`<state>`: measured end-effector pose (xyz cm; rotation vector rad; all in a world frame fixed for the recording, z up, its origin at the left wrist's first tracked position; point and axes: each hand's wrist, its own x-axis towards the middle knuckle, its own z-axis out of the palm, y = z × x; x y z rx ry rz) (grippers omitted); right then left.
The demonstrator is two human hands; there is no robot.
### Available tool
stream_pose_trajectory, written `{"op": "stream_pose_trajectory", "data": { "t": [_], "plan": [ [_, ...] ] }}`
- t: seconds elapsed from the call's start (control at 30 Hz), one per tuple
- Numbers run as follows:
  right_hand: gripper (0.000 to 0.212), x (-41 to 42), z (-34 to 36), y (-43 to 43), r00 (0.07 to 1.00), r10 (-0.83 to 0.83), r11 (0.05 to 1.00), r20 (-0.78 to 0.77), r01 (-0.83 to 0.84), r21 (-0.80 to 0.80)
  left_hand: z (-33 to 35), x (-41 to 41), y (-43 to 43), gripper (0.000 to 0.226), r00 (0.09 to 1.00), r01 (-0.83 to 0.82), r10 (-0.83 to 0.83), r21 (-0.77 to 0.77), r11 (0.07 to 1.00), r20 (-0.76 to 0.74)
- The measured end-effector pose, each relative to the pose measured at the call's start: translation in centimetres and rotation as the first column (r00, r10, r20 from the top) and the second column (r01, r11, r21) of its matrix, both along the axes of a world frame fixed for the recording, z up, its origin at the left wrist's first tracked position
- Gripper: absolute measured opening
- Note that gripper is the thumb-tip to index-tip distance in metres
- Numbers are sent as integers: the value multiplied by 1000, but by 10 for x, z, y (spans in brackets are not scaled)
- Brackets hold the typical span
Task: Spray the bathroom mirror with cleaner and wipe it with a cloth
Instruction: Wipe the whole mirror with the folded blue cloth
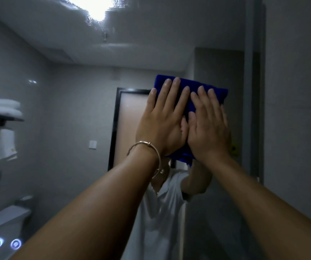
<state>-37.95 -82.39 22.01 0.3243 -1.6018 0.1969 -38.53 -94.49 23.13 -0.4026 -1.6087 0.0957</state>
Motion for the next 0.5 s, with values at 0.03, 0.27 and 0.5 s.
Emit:
{"op": "stream_pose_trajectory", "data": {
  "t": [0.03, 0.27, 0.5],
  "plan": [
    [55, 0, 0, 0, 1000, -2, 1000, -5, 2, 1, 0, 0, 0, 62, 1000, 3, -3, 3, 1000, -2],
    [54, -4, -11, -2, 999, -13, 1000, -36, 13, 9, -15, 0, -6, 61, 1000, 3, -3, -19, 1000, 12],
    [55, 6, -39, -13, 996, -68, 995, 54, 64, 71, -46, 4, -25, 63, 994, -48, 53, -61, 997, 91]
  ]
}}
